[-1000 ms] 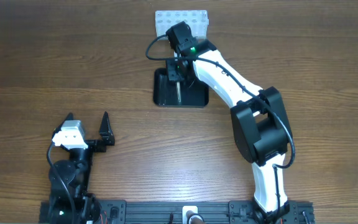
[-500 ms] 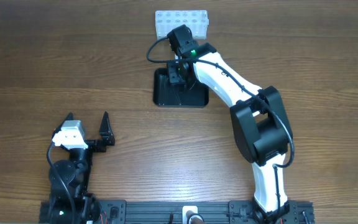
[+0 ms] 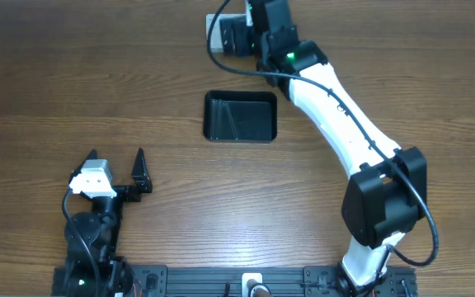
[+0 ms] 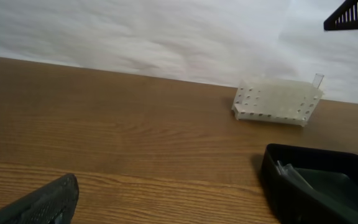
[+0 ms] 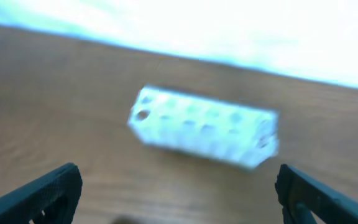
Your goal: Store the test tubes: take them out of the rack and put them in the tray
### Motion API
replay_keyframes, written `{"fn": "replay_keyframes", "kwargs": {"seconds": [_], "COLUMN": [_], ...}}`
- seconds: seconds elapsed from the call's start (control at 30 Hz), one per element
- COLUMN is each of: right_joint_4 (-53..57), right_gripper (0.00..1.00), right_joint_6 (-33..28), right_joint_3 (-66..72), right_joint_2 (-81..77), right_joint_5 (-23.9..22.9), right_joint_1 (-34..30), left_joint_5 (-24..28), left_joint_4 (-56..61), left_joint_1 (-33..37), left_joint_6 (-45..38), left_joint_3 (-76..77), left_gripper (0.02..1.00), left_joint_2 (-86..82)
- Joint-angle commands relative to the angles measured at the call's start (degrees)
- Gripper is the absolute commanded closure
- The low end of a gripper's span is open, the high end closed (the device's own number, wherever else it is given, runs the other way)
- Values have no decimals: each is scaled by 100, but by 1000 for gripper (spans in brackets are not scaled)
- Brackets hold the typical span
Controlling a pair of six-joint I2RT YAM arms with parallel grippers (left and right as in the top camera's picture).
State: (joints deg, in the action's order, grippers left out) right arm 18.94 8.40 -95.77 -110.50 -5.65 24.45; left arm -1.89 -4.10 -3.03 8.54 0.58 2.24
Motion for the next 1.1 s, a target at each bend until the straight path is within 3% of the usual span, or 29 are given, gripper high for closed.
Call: {"fn": "replay_keyframes", "kwargs": {"seconds": [0.03,0.9,1.1], "right_joint_4": [-595,-1766,-1832], "right_gripper": [7,9,86], "right_joint_6": [-186,-162,-162], "right_joint_3": [-22,-22,-22], "right_joint_2": [-483,-1714,-1727], "right_joint_5": [-472,-584,-584], "right_joint_1": [-243,-625,-643], "left_joint_5": [42,39,42], "left_joint_4": [-2,-2,-4], "left_joint_1": [37,37,37], "left_joint_6": [-105,-105,-105], "left_joint_3": [-24,-24,-24], "left_gripper": [18,18,18], "left_joint_2": [-26,-26,-26]}}
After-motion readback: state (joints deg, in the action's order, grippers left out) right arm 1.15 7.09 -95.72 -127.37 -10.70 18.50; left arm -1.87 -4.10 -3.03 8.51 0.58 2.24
